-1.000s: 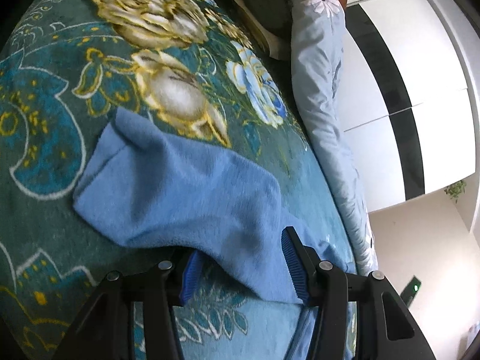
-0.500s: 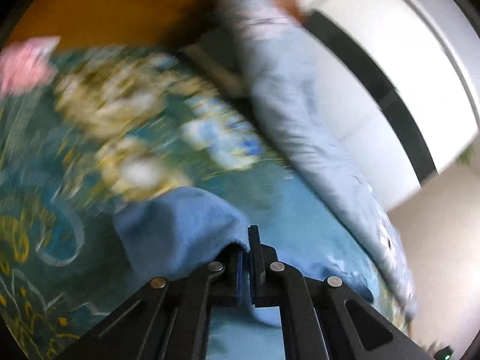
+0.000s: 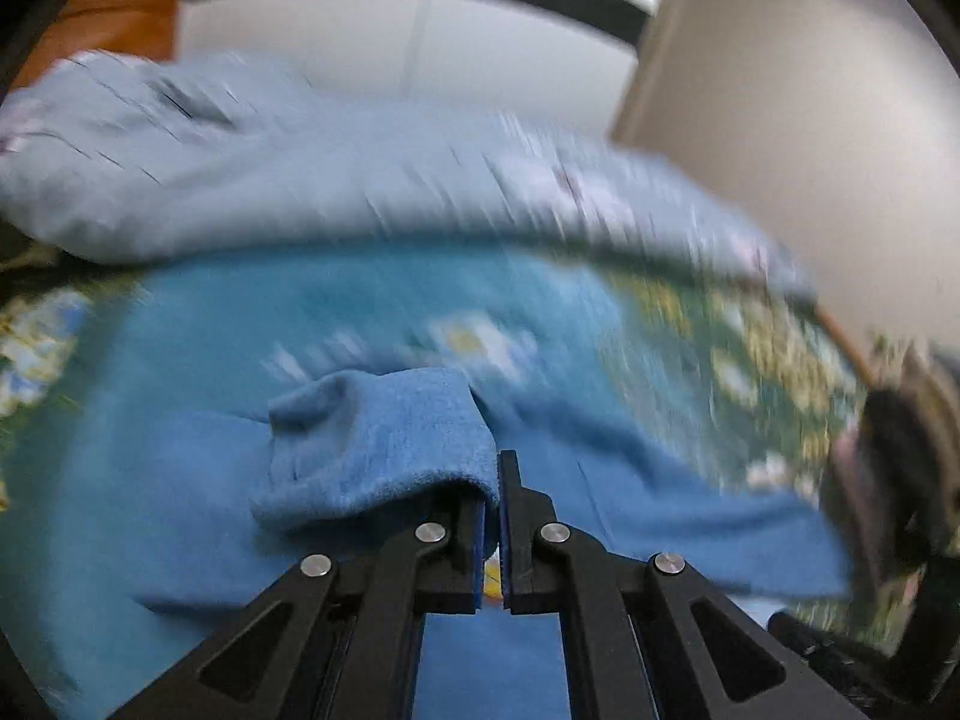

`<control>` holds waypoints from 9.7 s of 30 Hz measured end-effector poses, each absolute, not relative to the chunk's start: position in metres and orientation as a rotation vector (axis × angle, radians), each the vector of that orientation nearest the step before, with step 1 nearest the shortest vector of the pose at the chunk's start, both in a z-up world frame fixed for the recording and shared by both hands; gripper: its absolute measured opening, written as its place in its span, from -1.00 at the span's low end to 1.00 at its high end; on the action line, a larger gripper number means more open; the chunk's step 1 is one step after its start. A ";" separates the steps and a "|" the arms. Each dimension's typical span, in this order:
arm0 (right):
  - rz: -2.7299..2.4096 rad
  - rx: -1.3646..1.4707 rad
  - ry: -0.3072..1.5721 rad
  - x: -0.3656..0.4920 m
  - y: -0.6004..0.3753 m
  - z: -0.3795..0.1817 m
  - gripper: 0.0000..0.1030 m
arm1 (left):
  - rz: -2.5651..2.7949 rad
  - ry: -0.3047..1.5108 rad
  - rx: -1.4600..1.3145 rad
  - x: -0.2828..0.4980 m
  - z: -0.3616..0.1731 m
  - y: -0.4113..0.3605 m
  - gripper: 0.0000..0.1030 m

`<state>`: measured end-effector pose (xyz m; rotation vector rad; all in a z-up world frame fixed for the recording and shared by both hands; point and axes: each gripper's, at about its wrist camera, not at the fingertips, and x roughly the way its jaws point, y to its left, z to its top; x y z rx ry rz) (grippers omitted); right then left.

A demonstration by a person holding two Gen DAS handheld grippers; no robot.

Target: Fold clothes

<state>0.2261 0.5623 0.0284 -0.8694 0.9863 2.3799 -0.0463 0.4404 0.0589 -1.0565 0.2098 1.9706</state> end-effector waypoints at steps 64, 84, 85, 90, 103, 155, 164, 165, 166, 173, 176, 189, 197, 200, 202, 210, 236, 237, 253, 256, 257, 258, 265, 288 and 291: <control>2.166 -0.891 0.981 0.184 0.606 0.034 -0.92 | 2.185 -0.233 -1.190 -0.118 -0.017 0.269 0.29; 1.753 -0.450 1.295 0.362 0.636 0.006 -0.31 | 2.182 -0.255 -1.106 -0.111 -0.006 0.263 0.30; 1.751 -0.434 1.290 0.360 0.636 0.007 -0.31 | 2.182 -0.255 -1.104 -0.110 -0.006 0.263 0.30; 1.805 -0.415 1.147 0.338 0.630 0.031 -0.88 | 2.178 -0.272 -1.094 -0.109 -0.005 0.260 0.30; 2.471 -0.572 0.479 0.108 0.524 0.173 -0.91 | 2.219 -0.382 -1.050 -0.103 0.013 0.229 0.30; 2.483 -1.118 1.234 0.306 0.478 -0.009 -0.12 | 1.595 -0.280 -1.442 0.059 -0.013 0.120 0.30; 2.492 -1.007 1.496 0.309 0.492 -0.023 -0.12 | 1.473 -0.470 -1.480 0.051 -0.024 0.124 0.27; 2.492 -0.998 1.507 0.308 0.493 -0.023 -0.12 | 1.472 -0.480 -1.483 0.051 -0.025 0.122 0.24; 2.494 -0.995 1.514 0.307 0.492 -0.023 -0.12 | 1.475 -0.483 -1.487 0.051 -0.026 0.120 0.15; 2.493 -1.026 1.503 0.304 0.484 -0.027 -0.87 | 1.529 -0.484 -1.527 0.051 -0.032 0.108 -0.87; 2.505 -0.954 1.522 0.313 0.487 -0.017 -0.91 | 1.544 -0.491 -1.503 0.053 -0.028 0.103 -0.88; 2.606 -0.847 1.581 0.342 0.479 0.014 -0.95 | 1.510 -0.539 -1.312 0.058 0.008 0.089 -0.89; 2.719 -0.614 1.617 0.285 0.517 0.068 -0.94 | 1.543 -0.603 -1.180 0.005 0.043 0.116 -0.89; 2.696 -0.607 1.606 0.256 0.531 0.079 -0.94 | 1.575 -0.610 -1.152 -0.027 0.053 0.139 -0.89; 2.660 -0.635 1.595 0.239 0.545 0.082 -0.94 | 1.601 -0.607 -1.158 -0.049 0.055 0.159 -0.89; 2.433 -0.802 1.609 0.152 0.608 0.056 -0.93 | 1.644 -0.609 -1.339 -0.132 0.022 0.236 -0.89; 2.322 -1.056 1.446 0.153 0.617 0.009 -0.20 | 1.881 -0.188 -1.320 -0.114 0.023 0.246 0.15; 2.323 -1.061 1.425 0.151 0.614 0.010 -0.20 | 1.921 -0.121 -1.312 -0.110 0.027 0.251 0.15; 2.258 -1.013 1.557 0.090 0.641 0.016 -0.20 | 2.065 0.300 -1.164 -0.146 0.017 0.330 0.12; 2.241 -0.999 1.605 0.083 0.650 0.010 -0.41 | 2.061 0.328 -1.132 -0.148 0.015 0.339 -0.43; 2.240 -0.999 1.604 0.081 0.653 0.010 -0.50 | 2.060 0.318 -1.143 -0.151 0.013 0.340 -0.58; 2.238 -1.001 1.600 0.079 0.655 0.009 -0.66 | 2.059 0.307 -1.155 -0.153 0.011 0.341 -0.84; 2.217 -0.962 1.613 0.063 0.672 0.008 -0.83 | 2.049 0.234 -1.236 -0.169 0.000 0.348 -0.90; 2.450 -1.122 1.374 0.178 0.571 -0.003 -0.31 | 1.874 -0.033 -1.240 -0.073 0.012 0.228 -0.20; 2.464 -1.106 1.348 0.177 0.564 -0.004 -0.58 | 1.883 -0.012 -1.243 -0.064 0.006 0.233 -0.25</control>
